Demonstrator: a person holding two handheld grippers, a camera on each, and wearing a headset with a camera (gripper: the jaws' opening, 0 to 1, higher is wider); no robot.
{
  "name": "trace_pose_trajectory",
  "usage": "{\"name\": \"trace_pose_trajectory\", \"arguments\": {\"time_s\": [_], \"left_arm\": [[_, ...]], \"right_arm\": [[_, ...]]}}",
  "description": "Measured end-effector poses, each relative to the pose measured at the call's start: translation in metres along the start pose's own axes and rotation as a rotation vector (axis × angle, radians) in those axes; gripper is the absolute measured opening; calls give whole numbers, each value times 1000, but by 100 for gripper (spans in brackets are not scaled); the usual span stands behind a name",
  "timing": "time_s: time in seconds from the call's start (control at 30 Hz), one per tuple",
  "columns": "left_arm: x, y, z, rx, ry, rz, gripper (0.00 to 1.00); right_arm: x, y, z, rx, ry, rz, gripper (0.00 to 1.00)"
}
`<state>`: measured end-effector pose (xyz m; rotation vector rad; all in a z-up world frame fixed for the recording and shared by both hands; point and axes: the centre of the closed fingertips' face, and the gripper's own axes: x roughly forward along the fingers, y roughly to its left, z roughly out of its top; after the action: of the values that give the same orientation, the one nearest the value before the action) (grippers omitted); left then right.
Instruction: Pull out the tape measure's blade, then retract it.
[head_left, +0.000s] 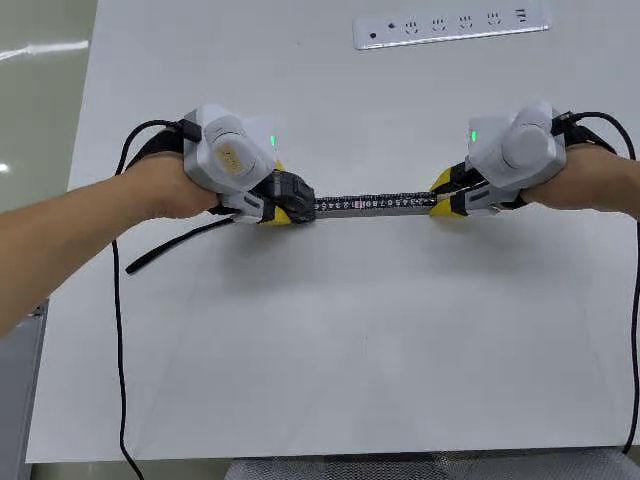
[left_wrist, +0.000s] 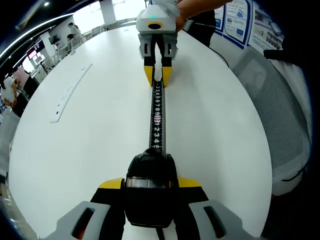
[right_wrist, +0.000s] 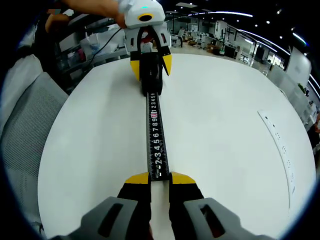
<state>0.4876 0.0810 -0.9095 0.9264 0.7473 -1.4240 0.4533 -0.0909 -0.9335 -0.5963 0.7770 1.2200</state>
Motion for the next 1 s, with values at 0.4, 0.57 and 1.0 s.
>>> {"name": "trace_pose_trajectory", "arguments": {"time_s": [0.4,0.57,1.0], "left_arm": [[0,0,0,3,2,2,34],[0,1,0,3,2,1,34],[1,1,0,7,5,-4,34]], "right_arm": [[-15,-1,-15,16,12,-4,11],[-19,-1,-17,19,14,-6,11],[-27,-6,-40,50,32,-15,11]]}}
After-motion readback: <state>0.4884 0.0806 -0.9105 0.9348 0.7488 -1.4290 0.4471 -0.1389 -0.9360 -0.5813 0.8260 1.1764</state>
